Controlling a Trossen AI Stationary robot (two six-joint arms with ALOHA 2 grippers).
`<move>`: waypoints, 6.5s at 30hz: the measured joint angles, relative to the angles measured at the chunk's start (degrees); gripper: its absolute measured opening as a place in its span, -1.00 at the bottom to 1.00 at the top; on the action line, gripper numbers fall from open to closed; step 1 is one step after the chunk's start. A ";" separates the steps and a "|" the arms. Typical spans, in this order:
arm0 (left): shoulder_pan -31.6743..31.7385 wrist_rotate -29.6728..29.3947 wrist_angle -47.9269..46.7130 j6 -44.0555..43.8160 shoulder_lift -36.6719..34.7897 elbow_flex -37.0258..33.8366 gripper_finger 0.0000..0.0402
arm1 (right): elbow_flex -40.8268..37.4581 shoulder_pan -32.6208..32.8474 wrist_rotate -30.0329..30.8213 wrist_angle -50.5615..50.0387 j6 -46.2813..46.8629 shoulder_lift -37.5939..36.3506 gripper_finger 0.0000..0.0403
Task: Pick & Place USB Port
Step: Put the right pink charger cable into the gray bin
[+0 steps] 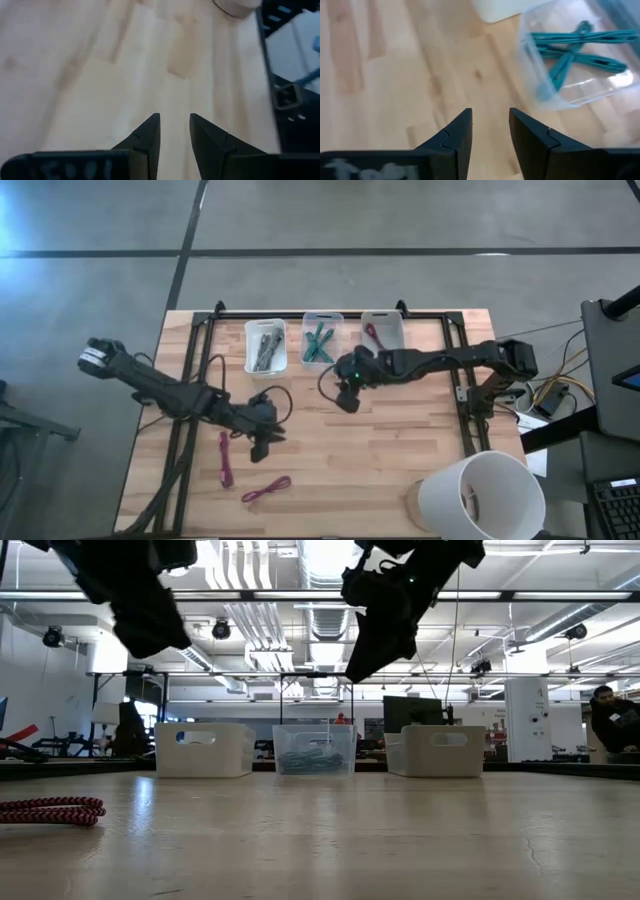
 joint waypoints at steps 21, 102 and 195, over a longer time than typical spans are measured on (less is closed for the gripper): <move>-9.27 14.58 17.48 -12.54 16.18 -2.82 -0.48 | -1.04 2.99 0.16 0.15 -0.10 0.00 -0.38; 4.73 -8.36 53.08 28.53 7.30 -0.38 -1.00 | -32.26 10.85 -7.54 84.52 -20.19 -5.00 -0.55; 7.33 -10.07 51.76 31.39 10.91 -0.40 -0.77 | -19.95 10.93 -8.89 62.36 -10.72 -0.15 -0.90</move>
